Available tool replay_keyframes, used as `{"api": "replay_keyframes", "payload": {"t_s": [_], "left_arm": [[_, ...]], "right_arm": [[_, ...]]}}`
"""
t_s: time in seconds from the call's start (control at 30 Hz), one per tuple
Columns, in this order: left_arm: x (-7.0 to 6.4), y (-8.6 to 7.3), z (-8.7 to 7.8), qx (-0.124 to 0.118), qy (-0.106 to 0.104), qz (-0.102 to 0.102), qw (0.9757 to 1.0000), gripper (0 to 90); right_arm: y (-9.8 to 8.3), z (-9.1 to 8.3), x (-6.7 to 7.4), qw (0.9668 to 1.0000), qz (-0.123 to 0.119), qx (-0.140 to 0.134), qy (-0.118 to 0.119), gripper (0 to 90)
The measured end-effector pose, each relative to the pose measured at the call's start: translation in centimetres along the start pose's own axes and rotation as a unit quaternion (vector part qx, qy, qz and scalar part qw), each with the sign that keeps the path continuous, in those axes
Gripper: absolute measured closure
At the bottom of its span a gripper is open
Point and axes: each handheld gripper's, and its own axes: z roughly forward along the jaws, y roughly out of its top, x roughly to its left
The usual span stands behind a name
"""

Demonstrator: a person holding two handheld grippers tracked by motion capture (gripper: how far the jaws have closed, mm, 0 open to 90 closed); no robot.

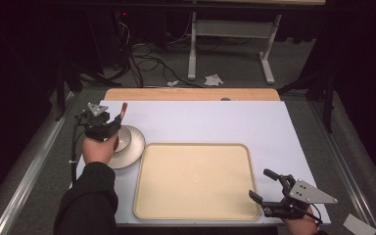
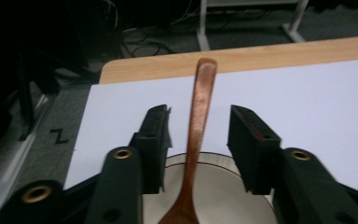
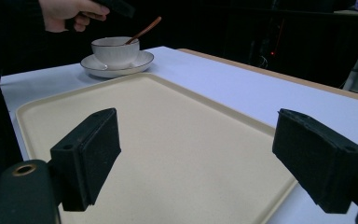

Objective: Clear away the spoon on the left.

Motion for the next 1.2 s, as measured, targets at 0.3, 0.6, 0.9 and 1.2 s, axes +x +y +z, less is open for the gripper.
{"api": "replay_keyframes", "payload": {"t_s": [0.3,0.6,0.9,1.2], "left_arm": [[1.1,1.8,3.8,0.036,0.046,-0.024,0.9980,90.0],[2.2,1.9,6.5,0.081,0.077,-0.024,0.9934,90.0],[2.8,1.2,8.8,0.126,0.098,-0.050,0.9859,90.0],[2.4,1.1,9.6,0.141,0.097,-0.050,0.9841,90.0]], "right_arm": [[-0.1,-0.1,-0.1,1.0000,0.009,-0.003,0.001,16.2],[-0.2,0.1,-0.3,0.9999,0.014,-0.004,0.000,16.2],[-0.3,0.1,-0.4,0.9998,0.018,-0.003,0.000,16.2],[-0.3,0.0,-0.3,0.9999,0.015,-0.002,-0.001,16.2]]}}
